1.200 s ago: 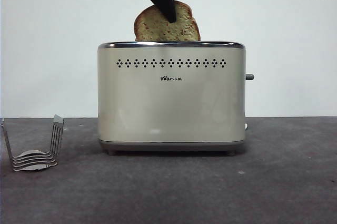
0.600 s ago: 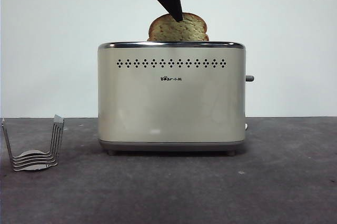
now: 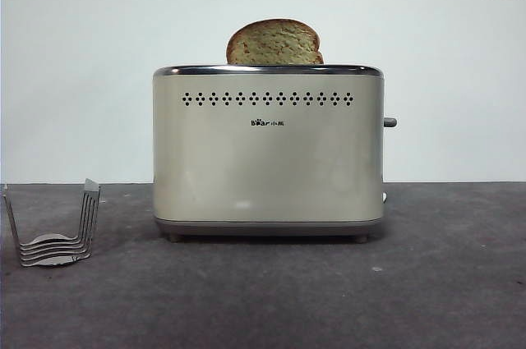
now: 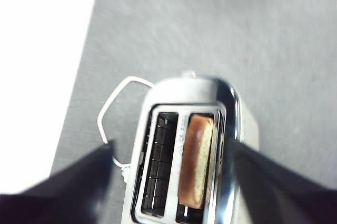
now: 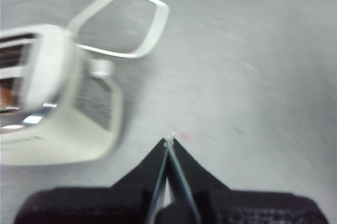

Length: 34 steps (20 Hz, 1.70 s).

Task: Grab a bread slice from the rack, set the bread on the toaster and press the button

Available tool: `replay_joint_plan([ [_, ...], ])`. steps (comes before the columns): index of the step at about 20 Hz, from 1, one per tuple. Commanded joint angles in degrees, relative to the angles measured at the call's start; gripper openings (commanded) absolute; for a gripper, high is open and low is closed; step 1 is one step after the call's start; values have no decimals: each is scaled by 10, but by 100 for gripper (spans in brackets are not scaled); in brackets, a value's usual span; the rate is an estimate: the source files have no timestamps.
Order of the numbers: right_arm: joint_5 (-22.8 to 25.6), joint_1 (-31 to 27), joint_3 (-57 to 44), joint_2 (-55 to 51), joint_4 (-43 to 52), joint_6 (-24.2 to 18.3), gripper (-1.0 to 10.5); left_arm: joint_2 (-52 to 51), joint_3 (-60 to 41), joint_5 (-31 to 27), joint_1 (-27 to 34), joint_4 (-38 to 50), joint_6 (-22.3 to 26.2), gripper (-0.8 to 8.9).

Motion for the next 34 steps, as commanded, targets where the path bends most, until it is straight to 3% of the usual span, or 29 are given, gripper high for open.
replay_joint_plan([
  [1,-38,0,0,27,36,-15,-3,-28,1,4,2,0,-90,-8],
  [4,-88,0,0,75,77,-30,-3,-69,1,4,2,-10,-167,-8],
  [7,-199,0,0,132,137,-28,-6,-99,1,4,2,-26,-231,-8],
  [13,-360,0,19,282,257,57,-7,-128,0,4,2,-88,-288,-8],
  [21,-385,0,101,417,258,67,-7,-154,-22,-26,11,-91,-359,-8],
  [28,-386,0,110,477,260,67,-8,-214,-133,-26,25,-91,-415,-8],
  [34,-389,1,110,517,262,66,-8,-238,-152,-26,25,-91,-429,-8],
])
